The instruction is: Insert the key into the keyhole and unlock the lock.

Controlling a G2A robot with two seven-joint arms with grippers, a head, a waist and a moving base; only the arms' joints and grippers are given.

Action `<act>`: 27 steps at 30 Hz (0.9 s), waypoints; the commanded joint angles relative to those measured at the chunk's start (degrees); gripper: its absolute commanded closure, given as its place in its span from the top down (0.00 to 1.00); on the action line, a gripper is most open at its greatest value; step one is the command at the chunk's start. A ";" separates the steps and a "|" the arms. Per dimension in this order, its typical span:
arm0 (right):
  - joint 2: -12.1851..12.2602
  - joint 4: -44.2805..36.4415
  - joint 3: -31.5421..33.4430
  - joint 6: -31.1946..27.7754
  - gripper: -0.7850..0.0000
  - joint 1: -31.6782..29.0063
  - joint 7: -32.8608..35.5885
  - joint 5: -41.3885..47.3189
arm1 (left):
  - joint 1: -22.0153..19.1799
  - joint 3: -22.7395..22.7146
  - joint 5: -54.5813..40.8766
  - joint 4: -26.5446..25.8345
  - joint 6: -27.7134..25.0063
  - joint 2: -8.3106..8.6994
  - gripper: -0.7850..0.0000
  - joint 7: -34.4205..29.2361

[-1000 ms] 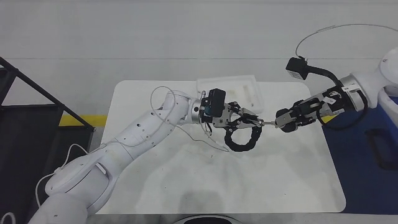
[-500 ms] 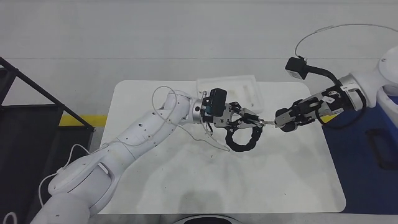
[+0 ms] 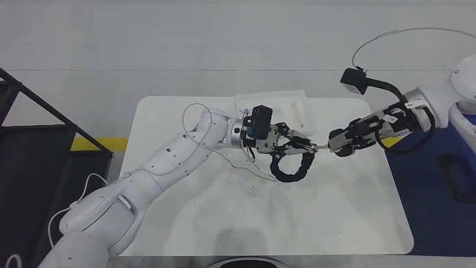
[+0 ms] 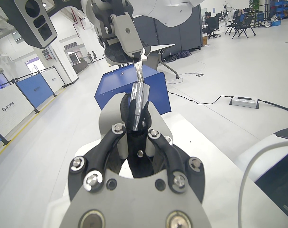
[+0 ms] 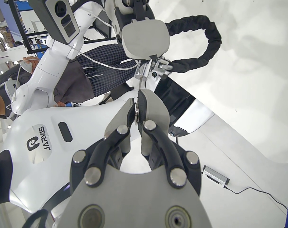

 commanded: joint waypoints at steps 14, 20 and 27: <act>-0.14 -0.12 0.55 1.22 0.00 -0.44 -1.22 -0.43 | 1.29 -1.56 -2.94 0.25 -0.79 -0.46 0.00 -1.37; -0.25 -0.21 0.80 1.45 0.00 -0.65 -1.48 -0.57 | 1.84 -2.37 -4.36 0.28 -0.98 -0.72 0.00 -2.86; -0.48 -0.36 0.62 1.79 0.00 -0.48 -1.79 -1.72 | 2.29 -3.21 -5.50 0.22 -1.41 -1.00 0.00 -4.99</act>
